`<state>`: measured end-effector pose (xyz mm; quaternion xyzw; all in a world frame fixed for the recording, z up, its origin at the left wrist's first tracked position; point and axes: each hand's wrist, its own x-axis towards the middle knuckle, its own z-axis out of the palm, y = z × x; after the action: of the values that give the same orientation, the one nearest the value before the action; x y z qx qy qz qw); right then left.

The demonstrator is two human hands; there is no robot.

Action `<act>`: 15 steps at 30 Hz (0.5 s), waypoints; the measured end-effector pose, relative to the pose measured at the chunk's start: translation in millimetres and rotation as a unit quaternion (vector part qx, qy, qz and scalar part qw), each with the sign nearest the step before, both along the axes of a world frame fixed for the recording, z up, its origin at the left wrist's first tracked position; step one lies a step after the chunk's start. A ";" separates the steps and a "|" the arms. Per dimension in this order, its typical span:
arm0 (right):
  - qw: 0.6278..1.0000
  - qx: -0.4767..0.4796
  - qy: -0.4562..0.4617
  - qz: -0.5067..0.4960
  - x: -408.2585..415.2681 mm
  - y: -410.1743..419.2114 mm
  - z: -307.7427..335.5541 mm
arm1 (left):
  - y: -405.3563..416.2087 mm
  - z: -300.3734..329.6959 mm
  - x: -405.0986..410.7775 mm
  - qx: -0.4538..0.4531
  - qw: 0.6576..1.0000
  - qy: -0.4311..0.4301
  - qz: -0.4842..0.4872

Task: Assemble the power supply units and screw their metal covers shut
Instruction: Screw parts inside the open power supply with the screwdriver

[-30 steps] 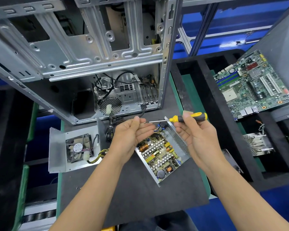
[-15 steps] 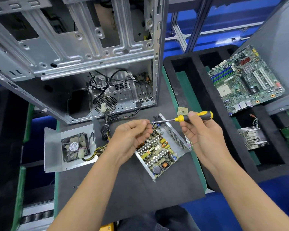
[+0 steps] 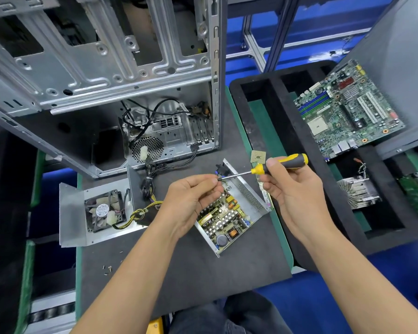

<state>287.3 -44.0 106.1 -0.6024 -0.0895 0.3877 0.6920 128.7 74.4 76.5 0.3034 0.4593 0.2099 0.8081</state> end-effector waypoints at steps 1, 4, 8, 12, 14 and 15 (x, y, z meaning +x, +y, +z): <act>1.000 0.000 -0.004 0.008 -0.3 -0.5 1.3 | -0.9 -0.1 -0.3 0.000 1.000 0.000 -0.002; 0.999 -0.005 -0.017 0.027 -1.1 -3.2 1.9 | -3.7 0.1 -0.6 0.002 1.000 0.002 -0.011; 0.999 -0.007 -0.025 0.039 -1.9 -8.6 0.4 | -9.0 -0.7 0.7 0.003 1.000 0.009 -0.015; 0.998 0.003 -0.032 0.051 -2.2 -15.1 2.0 | -17.3 -1.4 0.8 0.013 0.999 0.010 -0.032; 0.998 0.008 -0.028 0.047 -0.9 -20.0 2.6 | -21.6 -0.8 1.0 0.011 0.999 0.008 -0.038; 0.998 0.007 -0.030 0.046 0.1 -22.8 2.9 | -23.9 -0.3 1.7 0.010 0.999 0.009 -0.041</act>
<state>287.4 -66.8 109.0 -0.6036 -0.1403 0.4004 0.6750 130.4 50.5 76.2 0.3315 0.4514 0.1786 0.8090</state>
